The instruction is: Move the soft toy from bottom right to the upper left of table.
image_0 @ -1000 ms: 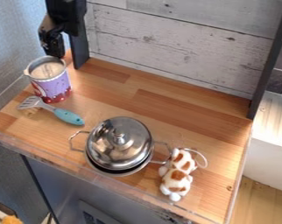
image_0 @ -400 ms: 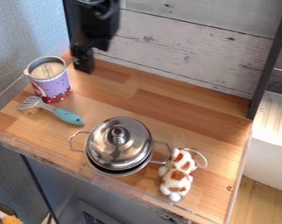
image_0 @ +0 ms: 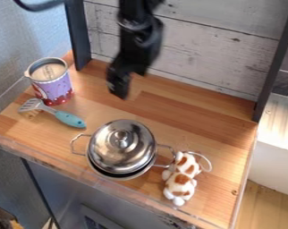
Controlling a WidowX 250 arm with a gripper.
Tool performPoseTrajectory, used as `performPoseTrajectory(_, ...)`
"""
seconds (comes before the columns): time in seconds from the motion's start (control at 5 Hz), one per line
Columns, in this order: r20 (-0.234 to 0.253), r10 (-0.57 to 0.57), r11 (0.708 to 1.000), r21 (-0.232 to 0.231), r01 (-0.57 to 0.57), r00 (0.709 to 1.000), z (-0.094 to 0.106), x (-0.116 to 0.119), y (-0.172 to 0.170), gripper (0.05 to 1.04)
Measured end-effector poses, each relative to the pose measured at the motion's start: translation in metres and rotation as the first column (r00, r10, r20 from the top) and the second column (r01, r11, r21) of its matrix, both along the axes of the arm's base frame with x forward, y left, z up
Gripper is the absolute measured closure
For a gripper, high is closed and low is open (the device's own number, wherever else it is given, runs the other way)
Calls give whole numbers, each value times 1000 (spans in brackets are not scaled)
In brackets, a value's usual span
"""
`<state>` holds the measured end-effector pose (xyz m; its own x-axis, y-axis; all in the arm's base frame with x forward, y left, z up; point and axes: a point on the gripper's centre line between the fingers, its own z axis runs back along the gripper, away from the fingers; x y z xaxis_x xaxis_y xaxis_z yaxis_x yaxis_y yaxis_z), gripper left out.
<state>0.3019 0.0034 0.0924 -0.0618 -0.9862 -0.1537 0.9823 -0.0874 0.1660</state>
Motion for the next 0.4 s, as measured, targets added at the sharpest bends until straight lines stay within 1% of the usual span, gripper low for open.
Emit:
performPoseTrajectory(0.2, -14, -68, 998, -2, 68, 998, -6, -9, -28, 83)
performPoseTrajectory(0.4, -28, -152, 988, 18, 153, 988, -13, -22, -57, 83)
